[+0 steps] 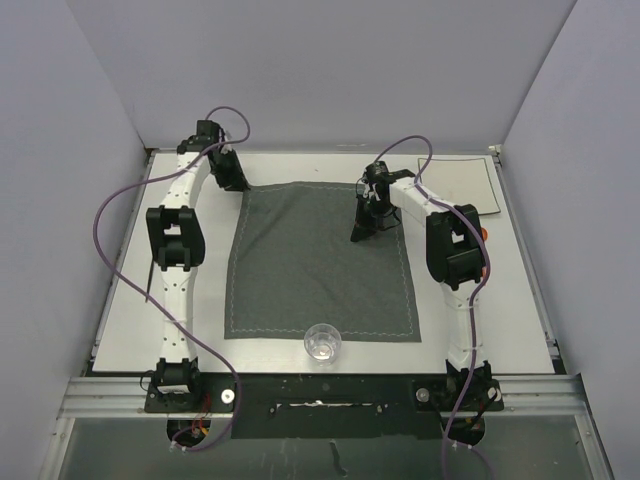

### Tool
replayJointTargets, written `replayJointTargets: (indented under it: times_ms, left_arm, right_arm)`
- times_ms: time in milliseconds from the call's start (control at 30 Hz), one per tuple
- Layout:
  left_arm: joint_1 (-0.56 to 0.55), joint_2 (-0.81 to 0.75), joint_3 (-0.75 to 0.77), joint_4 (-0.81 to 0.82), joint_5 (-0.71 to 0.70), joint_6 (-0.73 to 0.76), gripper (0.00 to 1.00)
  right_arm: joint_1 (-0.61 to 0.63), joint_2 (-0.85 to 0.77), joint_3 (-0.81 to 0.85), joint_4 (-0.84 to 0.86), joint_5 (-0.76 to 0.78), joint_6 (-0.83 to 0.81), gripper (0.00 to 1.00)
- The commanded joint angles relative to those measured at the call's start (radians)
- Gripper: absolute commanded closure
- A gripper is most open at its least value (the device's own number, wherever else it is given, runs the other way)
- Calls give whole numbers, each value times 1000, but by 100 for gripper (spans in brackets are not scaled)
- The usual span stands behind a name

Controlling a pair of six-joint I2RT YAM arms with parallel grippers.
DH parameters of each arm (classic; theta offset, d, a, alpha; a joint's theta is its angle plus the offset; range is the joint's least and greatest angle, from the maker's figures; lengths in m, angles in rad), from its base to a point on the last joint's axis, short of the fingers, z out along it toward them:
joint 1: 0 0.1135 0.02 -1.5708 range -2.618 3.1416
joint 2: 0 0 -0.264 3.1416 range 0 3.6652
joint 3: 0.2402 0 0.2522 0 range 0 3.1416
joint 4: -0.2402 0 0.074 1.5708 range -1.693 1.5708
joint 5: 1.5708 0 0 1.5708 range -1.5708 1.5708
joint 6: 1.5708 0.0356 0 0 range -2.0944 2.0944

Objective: Set the dinner table for one person
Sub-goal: Flatten out the napkin at the center of the board.

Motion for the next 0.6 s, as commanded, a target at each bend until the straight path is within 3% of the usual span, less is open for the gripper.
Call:
replayJointTargets:
  times_ms: [0,133,367,567]
  left_arm:
    - [11,-25,-15,117,-14,1,78]
    - [26,-100,-82,212,-14,17,78]
    - [48,-107,1,151,-39,44,75]
    - [72,-250,-141,241,-92,72,72]
  right_arm:
    - [-13,9,-38,-41,99,-20,100]
    - [-15,5,-39,-46,111,-19,100]
    - [-10,-1,-32,-58,119,-14,100]
    - [-10,-17,-32,-62,129,-14,100]
